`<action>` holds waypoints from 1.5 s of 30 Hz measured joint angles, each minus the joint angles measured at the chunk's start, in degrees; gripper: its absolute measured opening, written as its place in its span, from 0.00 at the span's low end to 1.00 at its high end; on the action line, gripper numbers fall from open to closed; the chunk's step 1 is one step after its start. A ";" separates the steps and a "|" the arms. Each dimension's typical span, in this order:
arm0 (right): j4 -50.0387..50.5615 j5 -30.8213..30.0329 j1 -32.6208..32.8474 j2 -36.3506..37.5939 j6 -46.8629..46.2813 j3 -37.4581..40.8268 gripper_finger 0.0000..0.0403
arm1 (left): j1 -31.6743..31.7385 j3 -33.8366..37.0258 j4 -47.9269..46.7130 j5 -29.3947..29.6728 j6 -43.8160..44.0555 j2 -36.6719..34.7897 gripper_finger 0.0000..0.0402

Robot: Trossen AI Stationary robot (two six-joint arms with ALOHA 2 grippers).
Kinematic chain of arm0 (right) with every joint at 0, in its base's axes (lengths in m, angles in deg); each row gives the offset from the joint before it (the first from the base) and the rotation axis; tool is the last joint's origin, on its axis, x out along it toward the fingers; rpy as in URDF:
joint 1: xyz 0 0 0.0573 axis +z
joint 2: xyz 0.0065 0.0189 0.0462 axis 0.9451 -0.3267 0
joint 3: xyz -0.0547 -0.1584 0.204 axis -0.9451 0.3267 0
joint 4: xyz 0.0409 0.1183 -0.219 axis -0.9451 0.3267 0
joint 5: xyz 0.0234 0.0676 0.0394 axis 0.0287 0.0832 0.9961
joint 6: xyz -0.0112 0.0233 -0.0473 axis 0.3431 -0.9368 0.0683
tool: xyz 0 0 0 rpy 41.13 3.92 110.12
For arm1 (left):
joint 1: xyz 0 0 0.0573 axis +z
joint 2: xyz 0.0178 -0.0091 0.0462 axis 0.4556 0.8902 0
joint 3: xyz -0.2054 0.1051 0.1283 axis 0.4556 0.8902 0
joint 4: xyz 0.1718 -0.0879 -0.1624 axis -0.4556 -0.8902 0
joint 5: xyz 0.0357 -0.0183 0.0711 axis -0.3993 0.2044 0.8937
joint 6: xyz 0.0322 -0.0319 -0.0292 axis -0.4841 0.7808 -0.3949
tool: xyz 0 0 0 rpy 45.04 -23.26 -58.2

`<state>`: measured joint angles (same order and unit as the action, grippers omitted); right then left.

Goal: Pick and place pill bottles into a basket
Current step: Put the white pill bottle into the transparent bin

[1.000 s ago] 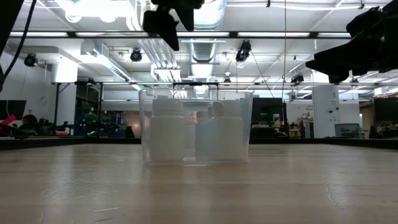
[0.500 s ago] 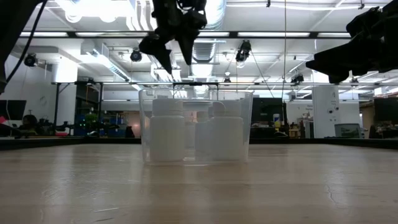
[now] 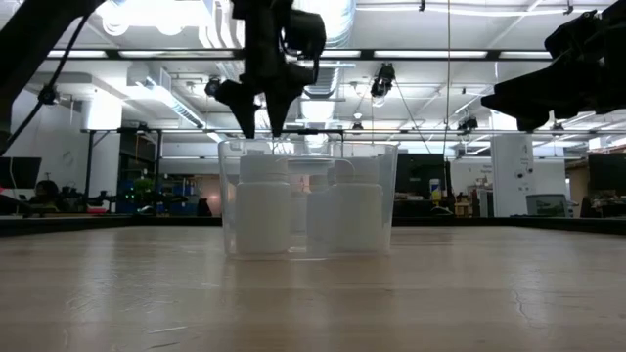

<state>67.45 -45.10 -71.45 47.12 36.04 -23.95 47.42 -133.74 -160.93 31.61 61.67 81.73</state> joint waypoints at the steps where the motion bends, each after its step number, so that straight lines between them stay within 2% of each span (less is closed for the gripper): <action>1: 0.00 -0.02 0.00 0.00 0.00 0.00 0.48 | 0.50 0.00 -0.39 0.27 -0.61 0.40 0.73; 9: 0.02 0.02 0.00 -0.07 0.00 0.00 0.48 | 4.73 1.19 -1.54 0.39 -5.04 1.35 0.73; 15: 0.00 -0.02 0.00 -0.02 -0.01 0.00 0.48 | 6.82 4.91 -1.35 0.20 -6.63 1.06 0.73; 26: 0.00 -0.02 0.00 -0.02 0.00 0.00 0.48 | 8.32 10.38 5.39 -1.53 -8.40 1.01 0.73; 32: 0.00 -0.02 0.00 -0.04 -0.01 0.00 0.48 | 9.36 12.64 6.13 -1.70 -9.42 1.01 0.73; 45: 0.00 -0.02 0.00 -0.02 -0.01 0.00 0.48 | 10.68 13.64 10.98 -2.16 -10.06 1.35 0.73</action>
<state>67.45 -45.12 -71.45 47.10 36.03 -23.95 58.10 -120.10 -149.94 29.45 51.61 83.08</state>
